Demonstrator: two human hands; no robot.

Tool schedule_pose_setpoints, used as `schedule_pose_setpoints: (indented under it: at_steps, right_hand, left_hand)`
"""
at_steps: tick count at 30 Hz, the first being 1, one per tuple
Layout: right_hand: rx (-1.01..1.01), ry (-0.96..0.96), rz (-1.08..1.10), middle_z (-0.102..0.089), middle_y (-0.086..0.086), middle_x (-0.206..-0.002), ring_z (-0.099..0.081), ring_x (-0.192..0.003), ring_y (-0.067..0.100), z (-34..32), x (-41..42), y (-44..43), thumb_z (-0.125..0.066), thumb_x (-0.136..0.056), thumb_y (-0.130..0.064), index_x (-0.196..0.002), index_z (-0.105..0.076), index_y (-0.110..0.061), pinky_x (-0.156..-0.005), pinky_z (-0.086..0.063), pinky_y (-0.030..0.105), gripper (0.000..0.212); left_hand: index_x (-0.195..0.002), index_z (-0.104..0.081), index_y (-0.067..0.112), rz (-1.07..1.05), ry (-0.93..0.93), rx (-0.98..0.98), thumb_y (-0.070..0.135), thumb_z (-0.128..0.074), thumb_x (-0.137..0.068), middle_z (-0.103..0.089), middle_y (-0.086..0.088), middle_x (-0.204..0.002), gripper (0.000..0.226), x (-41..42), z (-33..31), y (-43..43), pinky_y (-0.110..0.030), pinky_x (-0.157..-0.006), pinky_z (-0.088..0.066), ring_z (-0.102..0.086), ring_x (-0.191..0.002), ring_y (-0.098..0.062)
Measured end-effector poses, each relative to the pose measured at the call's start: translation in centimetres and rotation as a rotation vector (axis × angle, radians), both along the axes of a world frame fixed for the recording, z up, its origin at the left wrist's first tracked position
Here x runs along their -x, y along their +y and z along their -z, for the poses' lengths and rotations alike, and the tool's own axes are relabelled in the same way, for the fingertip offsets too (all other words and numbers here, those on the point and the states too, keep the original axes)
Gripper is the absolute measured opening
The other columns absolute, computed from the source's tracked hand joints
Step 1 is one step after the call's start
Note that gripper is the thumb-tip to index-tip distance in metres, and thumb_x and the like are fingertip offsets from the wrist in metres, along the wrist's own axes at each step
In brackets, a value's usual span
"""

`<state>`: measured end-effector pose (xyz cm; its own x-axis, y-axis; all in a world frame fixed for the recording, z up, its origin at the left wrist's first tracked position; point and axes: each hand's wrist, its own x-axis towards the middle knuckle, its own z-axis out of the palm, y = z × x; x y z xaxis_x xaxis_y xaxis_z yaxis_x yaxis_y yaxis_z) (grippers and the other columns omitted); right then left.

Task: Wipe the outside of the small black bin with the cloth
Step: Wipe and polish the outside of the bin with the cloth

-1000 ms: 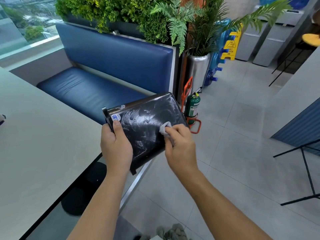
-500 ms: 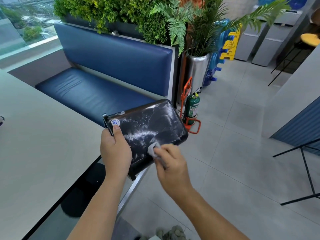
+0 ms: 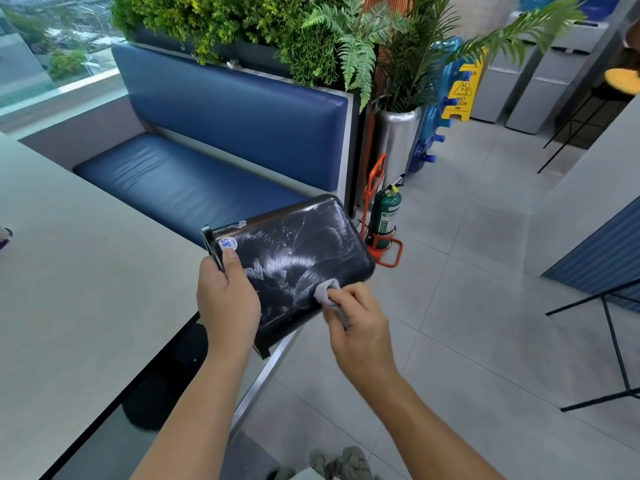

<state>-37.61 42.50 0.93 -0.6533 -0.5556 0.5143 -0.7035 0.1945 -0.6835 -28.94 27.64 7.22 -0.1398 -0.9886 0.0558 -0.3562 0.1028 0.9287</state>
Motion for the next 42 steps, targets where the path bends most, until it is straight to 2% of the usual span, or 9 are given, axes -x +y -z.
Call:
schedule_pose_setpoints:
  at_steps: [6,11,14,20,27,32,35,39,42]
  right_hand:
    - [0.017,-0.031,0.27,-0.055,-0.003,-0.091,-0.053,-0.078,0.012,-1.5,6.2,0.3,-0.073,-0.091,-0.001,-0.107,-0.077,-0.009,-0.073,-0.047,0.021,0.018]
    - [0.057,0.068,0.022,-0.052,0.001,-0.091,-0.055,-0.08,0.021,-1.8,-0.2,-1.9,-0.067,-0.093,0.001,-0.107,-0.075,-0.005,-0.072,-0.048,0.025,0.017]
    - [0.038,0.104,-0.139,-0.057,0.005,-0.093,-0.056,-0.081,0.022,-1.0,-3.1,-1.4,-0.063,-0.094,0.0,-0.11,-0.073,-0.004,-0.069,-0.052,0.032,0.018]
    - [0.08,0.018,0.148,-0.058,0.002,-0.094,-0.058,-0.081,0.022,-1.0,3.0,-0.2,-0.074,-0.09,0.003,-0.111,-0.071,-0.008,-0.071,-0.052,0.04,0.024]
    - [0.026,0.122,-0.169,-0.056,0.005,-0.09,-0.055,-0.077,0.025,-1.0,-3.5,-1.4,-0.067,-0.09,0.006,-0.109,-0.069,-0.007,-0.065,-0.051,0.039,0.023]
    - [0.05,0.033,0.074,-0.049,-0.001,-0.086,-0.051,-0.076,0.019,-2.3,2.2,-1.3,-0.07,-0.094,-0.003,-0.109,-0.074,-0.007,-0.065,-0.046,0.028,0.015]
    - [0.042,0.049,0.045,-0.042,-0.006,-0.087,-0.045,-0.075,0.015,-2.6,0.7,-1.8,-0.068,-0.098,-0.007,-0.109,-0.074,-0.009,-0.066,-0.04,0.02,0.013]
    - [0.02,0.112,-0.169,-0.045,0.0,-0.089,-0.048,-0.08,0.019,-2.0,-3.9,-2.6,-0.059,-0.099,-0.006,-0.114,-0.073,-0.006,-0.063,-0.047,0.033,0.021]
    - [0.003,0.119,-0.17,-0.045,-0.001,-0.09,-0.048,-0.08,0.018,-2.1,-2.2,-2.4,-0.065,-0.098,-0.006,-0.11,-0.073,-0.006,-0.065,-0.047,0.031,0.015]
  left_hand:
    - [-0.096,-0.054,0.007,0.007,0.042,-0.027,0.045,-0.039,-0.114,-0.054,-0.001,-0.078,0.044,-0.3,0.2,-0.2,-0.036,-0.062,-0.039,-0.051,-0.068,-0.018]
    - [-0.089,-0.05,0.018,0.044,0.042,-0.016,0.044,-0.04,-0.114,-0.054,0.003,-0.078,0.037,1.3,-0.5,1.2,-0.033,-0.06,-0.037,-0.052,-0.07,-0.013]
    - [-0.097,-0.056,0.012,0.012,0.041,-0.032,0.044,-0.04,-0.114,-0.059,0.002,-0.084,0.039,1.4,-0.2,0.3,-0.039,-0.066,-0.035,-0.056,-0.076,-0.013]
    - [-0.101,-0.058,0.007,-0.028,0.077,-0.085,0.042,-0.04,-0.114,-0.056,0.002,-0.081,0.042,0.9,-0.3,-1.1,-0.03,-0.062,-0.039,-0.052,-0.07,-0.013]
    - [-0.101,-0.057,0.01,-0.048,0.084,-0.076,0.041,-0.041,-0.114,-0.057,0.005,-0.083,0.037,1.6,-0.4,-0.5,-0.037,-0.067,-0.035,-0.054,-0.076,-0.019]
    - [-0.085,-0.046,0.02,-0.036,0.115,-0.091,0.045,-0.04,-0.114,-0.05,0.004,-0.077,0.039,1.1,-0.7,-0.2,-0.035,-0.061,-0.037,-0.049,-0.069,-0.015]
    - [-0.089,-0.047,0.016,-0.027,0.105,-0.07,0.044,-0.039,-0.114,-0.05,0.003,-0.077,0.039,1.5,-0.8,0.3,-0.036,-0.063,-0.037,-0.049,-0.07,-0.014]
    - [-0.096,-0.05,0.014,-0.005,0.103,-0.039,0.041,-0.04,-0.114,-0.054,0.005,-0.082,0.035,1.9,-0.5,0.4,-0.037,-0.07,-0.031,-0.051,-0.076,-0.018]
    - [-0.086,-0.046,0.022,0.001,0.109,-0.047,0.044,-0.04,-0.114,-0.051,0.004,-0.078,0.036,1.4,-0.2,0.2,-0.039,-0.072,-0.036,-0.051,-0.072,-0.017]
